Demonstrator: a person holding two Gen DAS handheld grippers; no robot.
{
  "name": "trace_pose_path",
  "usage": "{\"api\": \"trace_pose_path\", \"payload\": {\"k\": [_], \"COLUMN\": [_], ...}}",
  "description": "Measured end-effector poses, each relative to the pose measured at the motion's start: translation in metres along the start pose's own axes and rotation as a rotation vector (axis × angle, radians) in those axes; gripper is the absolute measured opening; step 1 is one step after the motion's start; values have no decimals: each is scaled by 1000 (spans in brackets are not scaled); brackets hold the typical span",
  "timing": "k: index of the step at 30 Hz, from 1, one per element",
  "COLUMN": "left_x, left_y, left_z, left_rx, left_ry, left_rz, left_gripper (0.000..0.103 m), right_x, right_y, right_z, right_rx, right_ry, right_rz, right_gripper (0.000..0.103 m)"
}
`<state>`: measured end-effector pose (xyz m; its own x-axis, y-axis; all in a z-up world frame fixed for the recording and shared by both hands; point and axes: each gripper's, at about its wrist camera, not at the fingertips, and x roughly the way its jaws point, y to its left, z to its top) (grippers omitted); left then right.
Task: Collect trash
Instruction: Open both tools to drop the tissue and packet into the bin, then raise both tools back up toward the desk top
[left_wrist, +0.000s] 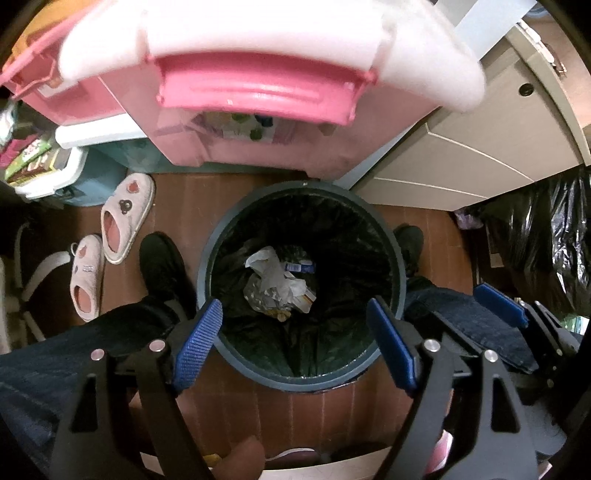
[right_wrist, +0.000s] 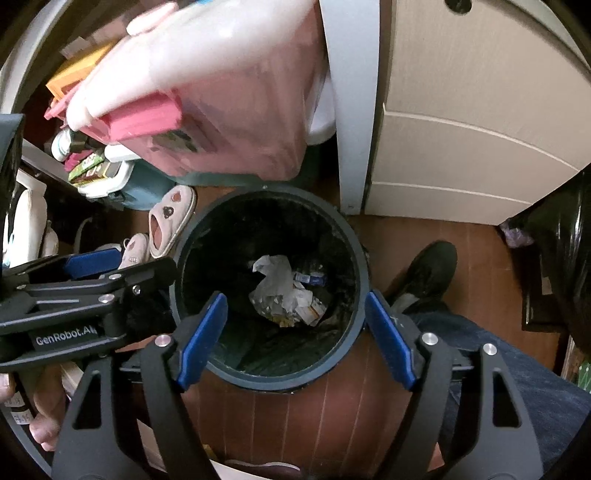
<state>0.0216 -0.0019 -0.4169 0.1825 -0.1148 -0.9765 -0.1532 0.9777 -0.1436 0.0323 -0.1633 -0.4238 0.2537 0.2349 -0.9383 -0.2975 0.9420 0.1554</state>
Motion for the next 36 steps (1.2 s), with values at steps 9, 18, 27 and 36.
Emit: {"api": "trace_pose_path", "payload": {"k": [9,18,27,36], "left_x": [-64,-139,-231,-323], "left_y": [-3,-13,-22,-26], "left_z": [-9,-20,-29,-30], "left_rx": [9,28,43,68], "left_ry": [-108,-239,-400,-556], "left_rz": [0,1,0,50], "left_gripper": [79,79,86,90], "right_x": [-60,-132,-222,-323], "right_y": [7,20,42,81], "right_z": [1,-2,1,19], "right_rx": [-19,-44,-91,-203], "right_ry": [-108,-241,-396,-560], "right_rz": [4,9,22,18], "right_gripper": [79,79,79,91]}}
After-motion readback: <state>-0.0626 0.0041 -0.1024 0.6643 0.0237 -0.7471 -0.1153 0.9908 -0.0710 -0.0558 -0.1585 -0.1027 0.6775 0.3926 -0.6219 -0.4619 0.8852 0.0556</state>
